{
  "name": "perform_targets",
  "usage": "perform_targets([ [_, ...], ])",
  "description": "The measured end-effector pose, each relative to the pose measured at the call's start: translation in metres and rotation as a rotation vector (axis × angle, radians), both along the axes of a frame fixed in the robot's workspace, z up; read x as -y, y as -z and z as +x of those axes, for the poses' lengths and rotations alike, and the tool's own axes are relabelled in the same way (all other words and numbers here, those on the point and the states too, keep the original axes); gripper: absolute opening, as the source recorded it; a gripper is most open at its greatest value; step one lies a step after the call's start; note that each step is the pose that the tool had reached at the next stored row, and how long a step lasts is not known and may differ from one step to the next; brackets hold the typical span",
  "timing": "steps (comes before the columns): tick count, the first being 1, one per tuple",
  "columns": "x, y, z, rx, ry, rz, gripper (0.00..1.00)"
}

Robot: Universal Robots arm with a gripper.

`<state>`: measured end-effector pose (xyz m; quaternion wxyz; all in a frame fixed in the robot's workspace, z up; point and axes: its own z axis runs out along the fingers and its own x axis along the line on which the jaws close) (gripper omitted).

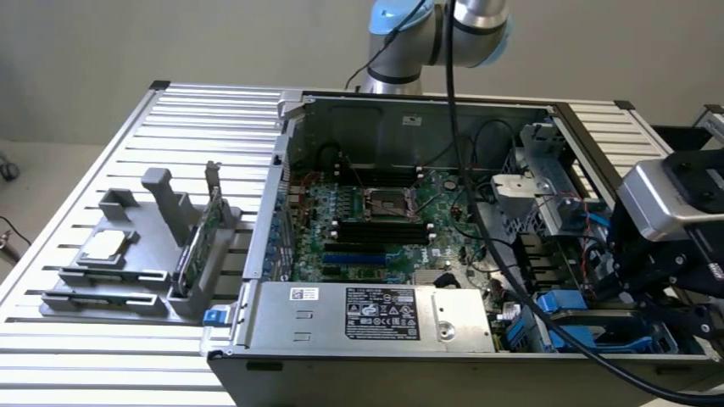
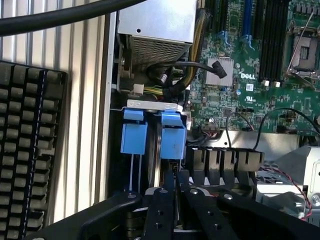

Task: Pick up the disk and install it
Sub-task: 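Insert the disk into the insertion slot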

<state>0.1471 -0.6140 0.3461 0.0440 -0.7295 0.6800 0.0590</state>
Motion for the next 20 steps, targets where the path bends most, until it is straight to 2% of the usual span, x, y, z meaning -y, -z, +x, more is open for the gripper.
perform_targets([
  [9,0.0000,0.0160,0.000,0.0011,-0.002,0.0000,0.16],
  [16,0.0001,0.0195,0.000,0.0011,-0.002,0.0008,0.16],
  [20,0.0000,0.0178,0.000,0.0011,-0.002,0.0026,0.16],
])
